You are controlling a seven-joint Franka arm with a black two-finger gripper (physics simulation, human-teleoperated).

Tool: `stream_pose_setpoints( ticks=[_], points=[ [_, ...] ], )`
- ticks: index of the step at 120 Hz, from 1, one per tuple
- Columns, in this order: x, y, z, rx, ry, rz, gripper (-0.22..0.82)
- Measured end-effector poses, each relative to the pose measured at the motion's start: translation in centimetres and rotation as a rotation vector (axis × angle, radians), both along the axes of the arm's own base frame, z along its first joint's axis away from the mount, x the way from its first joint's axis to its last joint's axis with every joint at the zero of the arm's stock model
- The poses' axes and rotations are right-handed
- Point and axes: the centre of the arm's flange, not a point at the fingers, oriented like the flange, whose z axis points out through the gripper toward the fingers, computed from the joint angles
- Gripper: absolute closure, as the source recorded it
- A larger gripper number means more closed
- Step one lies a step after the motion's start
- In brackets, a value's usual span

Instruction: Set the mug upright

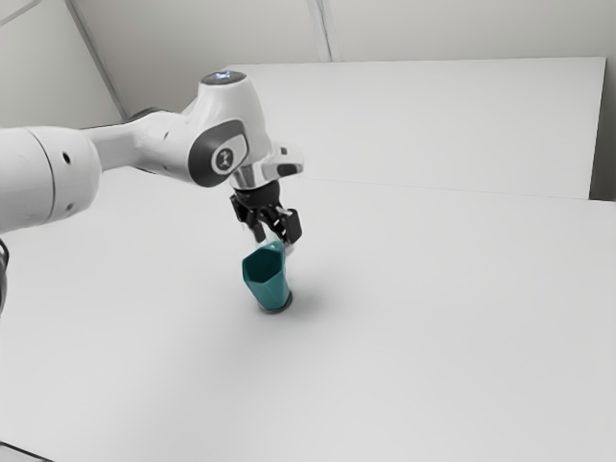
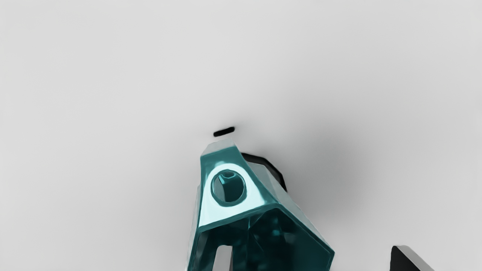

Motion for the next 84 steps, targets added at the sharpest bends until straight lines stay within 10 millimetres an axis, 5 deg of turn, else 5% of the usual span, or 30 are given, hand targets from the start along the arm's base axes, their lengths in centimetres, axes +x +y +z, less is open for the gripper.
stream_pose_setpoints(
  ticks=[16, 42, 84],
  points=[
    [0.7, 0.1, 5.5, -0.041, -0.049, 0.025, 0.09],
    [3.1, 4.7, 13.4, -0.056, -0.103, 0.106, 0.03],
    [2.2, 4.6, 14.1, -0.052, -0.037, 0.1, 0.01]
  ],
)
